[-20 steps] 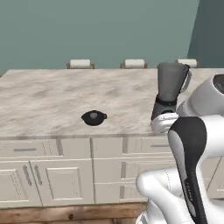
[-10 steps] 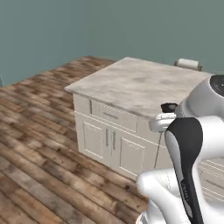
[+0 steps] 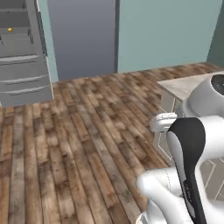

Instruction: Grab the garlic and lemon from the fridge, place them in the blender, close the lid, and turn on the blender to create a marinade.

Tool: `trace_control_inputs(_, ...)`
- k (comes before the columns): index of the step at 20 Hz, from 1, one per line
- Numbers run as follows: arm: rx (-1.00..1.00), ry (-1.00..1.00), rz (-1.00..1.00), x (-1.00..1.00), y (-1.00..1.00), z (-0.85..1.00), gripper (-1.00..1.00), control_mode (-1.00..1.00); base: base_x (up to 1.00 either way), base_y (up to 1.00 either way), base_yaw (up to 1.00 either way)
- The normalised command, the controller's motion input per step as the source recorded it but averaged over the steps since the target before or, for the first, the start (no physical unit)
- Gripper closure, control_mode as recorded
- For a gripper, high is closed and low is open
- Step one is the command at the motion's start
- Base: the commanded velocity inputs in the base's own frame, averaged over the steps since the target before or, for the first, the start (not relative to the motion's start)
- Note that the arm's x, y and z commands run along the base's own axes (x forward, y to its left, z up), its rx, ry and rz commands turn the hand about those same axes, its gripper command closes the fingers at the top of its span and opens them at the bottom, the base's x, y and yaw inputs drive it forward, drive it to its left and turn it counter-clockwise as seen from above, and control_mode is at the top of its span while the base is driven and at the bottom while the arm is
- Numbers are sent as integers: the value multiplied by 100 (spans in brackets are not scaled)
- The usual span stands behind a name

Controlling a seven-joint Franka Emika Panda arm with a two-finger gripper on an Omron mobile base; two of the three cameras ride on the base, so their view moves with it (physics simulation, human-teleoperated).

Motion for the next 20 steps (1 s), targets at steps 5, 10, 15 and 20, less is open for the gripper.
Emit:
trace_control_inputs(5, 0, 0, 0, 0, 0, 0, -100, 100, 87, 36, 64)
trace_control_inputs(10, 0, 0, 0, 0, 0, 0, -100, 100, 100, 43, 30)
trace_control_inputs(15, 0, 0, 0, 0, 0, 0, -100, 100, 100, 49, 6)
trace_control_inputs(20, 0, 0, 0, 0, 0, 0, -100, 100, 100, 72, 0)
